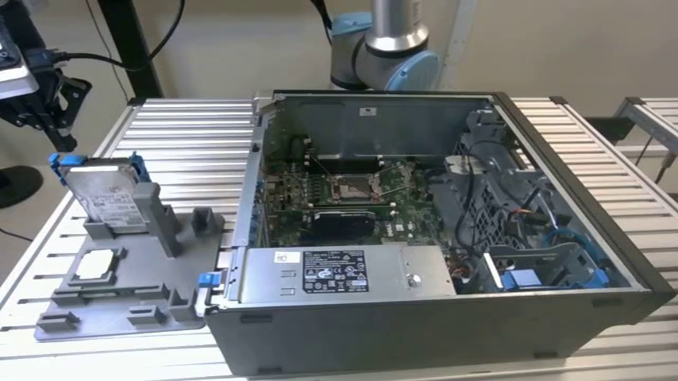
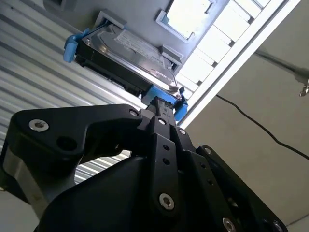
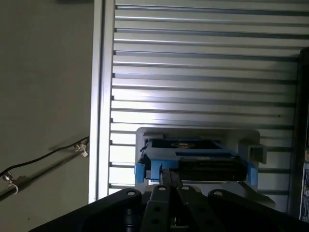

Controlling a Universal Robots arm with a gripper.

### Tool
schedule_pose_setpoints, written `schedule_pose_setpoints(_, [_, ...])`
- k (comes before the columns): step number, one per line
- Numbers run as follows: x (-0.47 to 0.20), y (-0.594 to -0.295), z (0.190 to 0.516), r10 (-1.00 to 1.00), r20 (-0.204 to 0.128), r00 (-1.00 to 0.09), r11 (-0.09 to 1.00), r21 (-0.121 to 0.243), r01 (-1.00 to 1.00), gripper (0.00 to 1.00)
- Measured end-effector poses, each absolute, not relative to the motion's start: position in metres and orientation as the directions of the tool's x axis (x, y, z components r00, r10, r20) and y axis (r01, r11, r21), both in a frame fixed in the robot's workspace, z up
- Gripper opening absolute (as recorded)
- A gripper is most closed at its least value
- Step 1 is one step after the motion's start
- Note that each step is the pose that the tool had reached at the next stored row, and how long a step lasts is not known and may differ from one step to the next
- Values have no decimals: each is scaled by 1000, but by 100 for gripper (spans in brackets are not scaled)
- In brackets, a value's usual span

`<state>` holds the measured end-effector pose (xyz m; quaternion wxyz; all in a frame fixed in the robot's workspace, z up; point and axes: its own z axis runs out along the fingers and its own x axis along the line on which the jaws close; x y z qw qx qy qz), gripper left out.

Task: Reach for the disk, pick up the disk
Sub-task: 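Pick up the disk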

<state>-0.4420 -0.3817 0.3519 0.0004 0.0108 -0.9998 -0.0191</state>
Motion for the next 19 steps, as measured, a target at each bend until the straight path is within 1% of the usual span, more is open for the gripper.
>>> schedule_pose_setpoints(7, [-442,-382,352,-46,1,-999,998,38,-45,0])
schedule_pose_setpoints(19, [-442,-382,352,-184,1,-983,982,38,-184,0])
